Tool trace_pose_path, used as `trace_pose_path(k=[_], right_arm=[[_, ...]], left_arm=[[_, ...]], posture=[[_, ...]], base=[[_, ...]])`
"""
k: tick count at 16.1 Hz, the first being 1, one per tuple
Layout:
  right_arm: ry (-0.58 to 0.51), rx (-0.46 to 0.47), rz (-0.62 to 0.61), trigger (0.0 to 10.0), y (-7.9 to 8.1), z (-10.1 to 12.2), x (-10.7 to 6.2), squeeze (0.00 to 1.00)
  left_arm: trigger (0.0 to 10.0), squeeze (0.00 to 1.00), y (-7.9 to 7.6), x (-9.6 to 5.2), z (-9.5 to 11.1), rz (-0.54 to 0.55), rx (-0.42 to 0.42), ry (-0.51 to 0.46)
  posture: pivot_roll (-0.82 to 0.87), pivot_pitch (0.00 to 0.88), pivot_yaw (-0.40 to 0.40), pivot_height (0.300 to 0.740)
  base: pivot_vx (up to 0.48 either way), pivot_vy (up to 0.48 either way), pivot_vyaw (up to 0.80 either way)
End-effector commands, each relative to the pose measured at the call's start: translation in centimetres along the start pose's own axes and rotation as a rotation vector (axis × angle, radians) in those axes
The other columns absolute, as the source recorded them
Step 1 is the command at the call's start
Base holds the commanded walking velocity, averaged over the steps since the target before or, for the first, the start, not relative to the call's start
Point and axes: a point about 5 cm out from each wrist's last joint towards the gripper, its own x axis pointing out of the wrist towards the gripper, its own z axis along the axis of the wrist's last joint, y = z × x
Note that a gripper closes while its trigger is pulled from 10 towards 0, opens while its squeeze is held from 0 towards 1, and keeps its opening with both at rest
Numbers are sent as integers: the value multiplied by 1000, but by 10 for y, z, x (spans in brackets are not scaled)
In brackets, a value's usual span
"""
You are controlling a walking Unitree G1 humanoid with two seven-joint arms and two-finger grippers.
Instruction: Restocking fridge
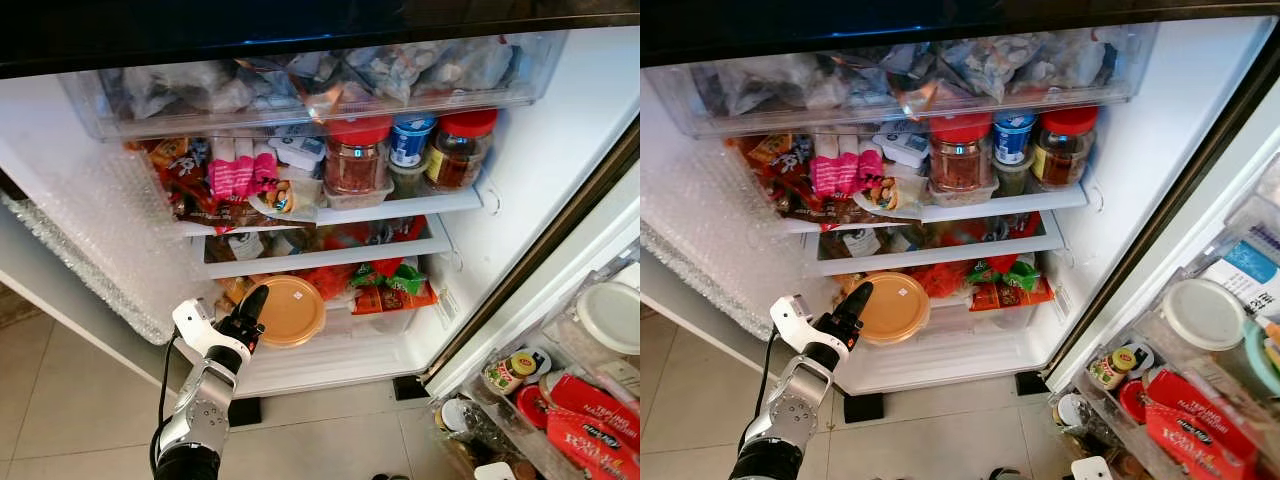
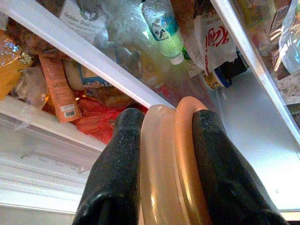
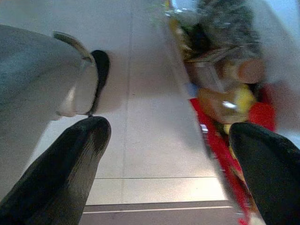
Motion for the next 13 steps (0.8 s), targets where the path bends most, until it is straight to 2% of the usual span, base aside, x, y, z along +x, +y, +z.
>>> trace_pose_path(k=[1, 13], right_arm=[[36, -7, -13, 10000, 0, -10, -1, 0], [43, -2, -16, 10000, 3, -9, -1, 0]], left_arm=[[10000, 0, -1, 0, 6, -18, 6, -12], [10000, 0, 0, 2, 11, -21, 32, -10]], posture=[[-99, 162, 1, 740], [-96, 160, 14, 740]], base=[[0, 0, 0], [0, 0, 0]])
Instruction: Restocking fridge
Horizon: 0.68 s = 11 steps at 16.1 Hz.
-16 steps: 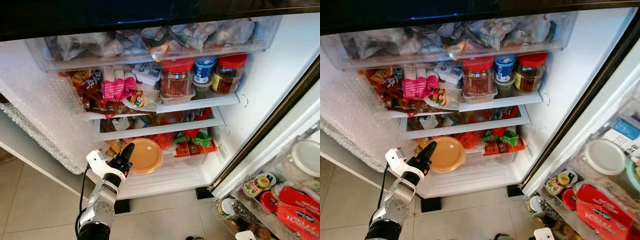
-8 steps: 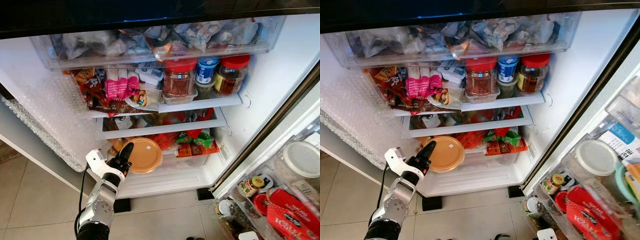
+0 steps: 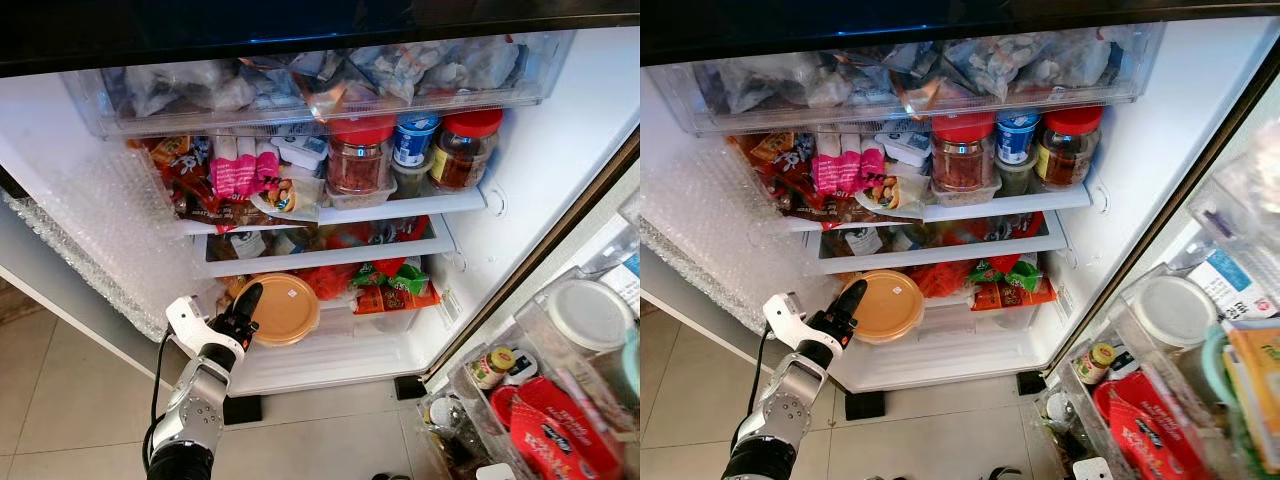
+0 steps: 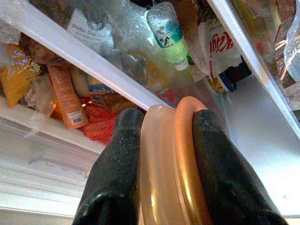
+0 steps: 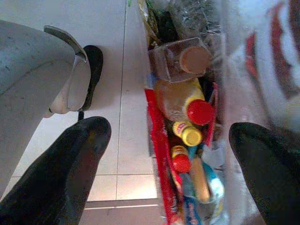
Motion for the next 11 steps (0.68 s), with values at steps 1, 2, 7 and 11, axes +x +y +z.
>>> trace_pose_path(k=[1, 2, 7, 11], right_arm=[[29, 2, 4, 10000, 3, -8, -1, 0], [30, 0, 5, 10000, 2, -8, -1, 0], [29, -3, 11, 10000, 2, -8, -1, 0], [30, 8, 22, 10000, 3, -9, -1, 0]], left_arm=[[10000, 0, -2, 1, 3, -20, 9, -1], [10000, 0, -2, 1, 3, -19, 10, -1], [10000, 0, -1, 0, 2, -15, 14, 2], [10000, 0, -2, 1, 2, -19, 11, 1]], posture=[[-96, 160, 14, 740], [-93, 158, 12, 740], [-92, 156, 12, 740], [-94, 159, 12, 740]], base=[[0, 0, 0], [0, 0, 0], [0, 0, 0], [0, 0, 0]])
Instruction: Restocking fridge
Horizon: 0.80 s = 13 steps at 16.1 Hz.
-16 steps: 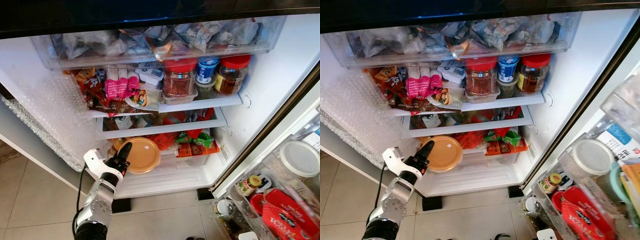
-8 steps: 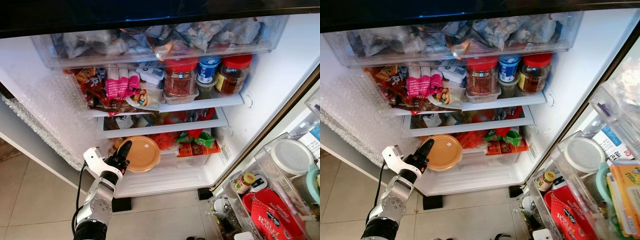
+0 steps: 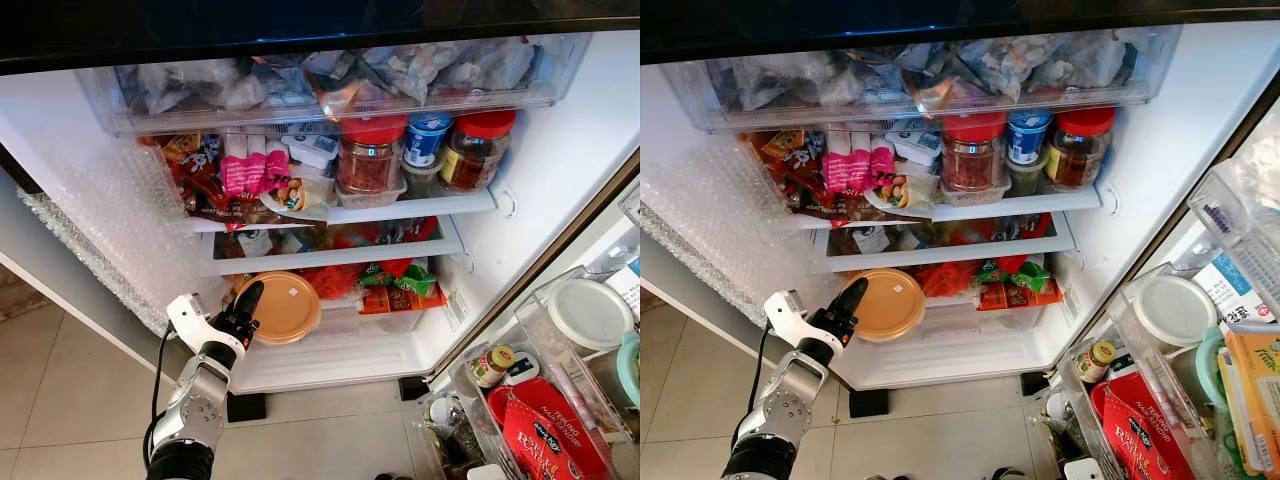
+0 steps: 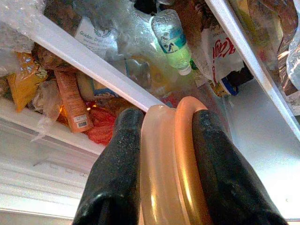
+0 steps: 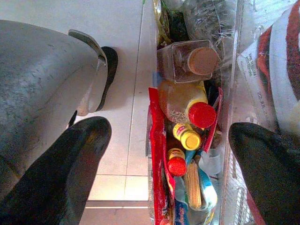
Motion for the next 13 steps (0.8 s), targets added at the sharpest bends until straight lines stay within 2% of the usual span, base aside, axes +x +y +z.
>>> trace_pose_path(k=[1, 3, 13], right_arm=[[30, 11, -16, 10000, -7, -9, -2, 0], [21, 28, -10, 10000, -6, -9, -2, 0], [46, -1, -20, 10000, -7, -10, -2, 0]], left_arm=[[10000, 0, -1, -1, 1, -13, 6, 0], [10000, 0, -3, 0, 1, -23, 2, 2], [10000, 0, -5, 1, 0, -32, 11, 2]], posture=[[-94, 159, 12, 740], [-93, 161, 12, 740], [-92, 165, 11, 740]], base=[[0, 0, 0], [0, 0, 0], [0, 0, 0]])
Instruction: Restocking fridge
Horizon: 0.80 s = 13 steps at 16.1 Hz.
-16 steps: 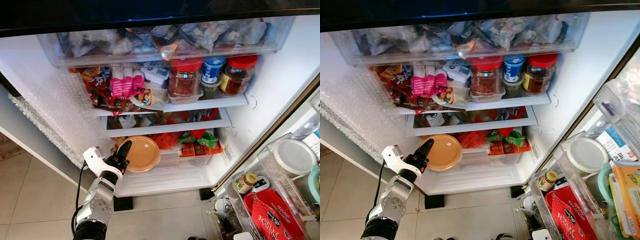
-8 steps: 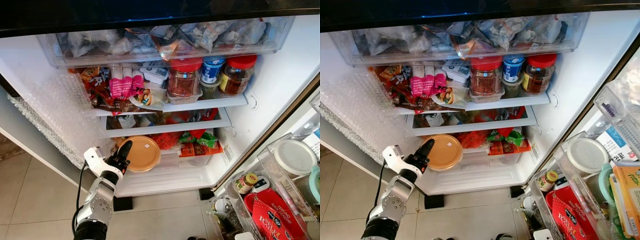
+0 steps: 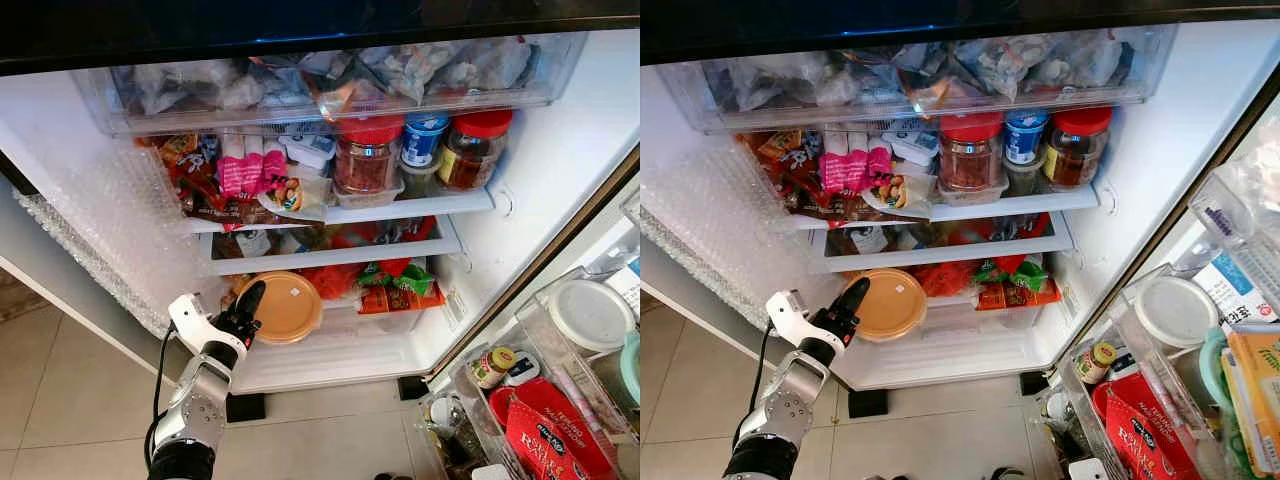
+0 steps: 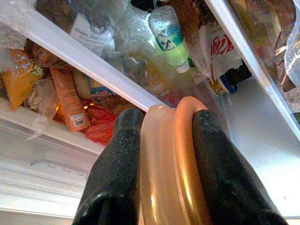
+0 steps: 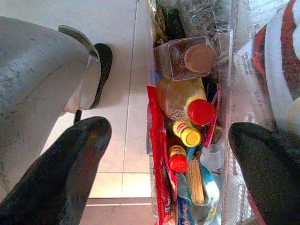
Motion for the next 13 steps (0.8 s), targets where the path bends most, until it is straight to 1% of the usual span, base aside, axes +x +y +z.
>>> trace_pose_path(k=[1, 2, 7, 9, 13], right_arm=[[35, -8, -7, 10000, -2, -9, -1, 0], [38, -7, -8, 10000, -2, -9, -1, 0], [39, -8, -10, 10000, -2, -10, -1, 0], [22, 4, -3, 10000, -2, -9, -1, 0], [22, 2, -3, 10000, -2, -9, -1, 0]], left_arm=[[10000, 0, -4, 0, 2, -27, 11, -1], [10000, 0, -4, 0, 2, -28, 12, -2], [10000, 0, -4, 0, 1, -29, 16, 2], [10000, 0, -4, 0, 1, -29, 20, 4], [10000, 0, -5, 0, 1, -33, 23, 4]], posture=[[-92, 165, 11, 740], [-92, 166, 11, 740], [-94, 162, 12, 681], [-92, 162, 10, 677], [-92, 161, 10, 677]], base=[[0, 0, 0], [0, 0, 0], [0, 0, 0], [0, 0, 0], [0, 0, 0]])
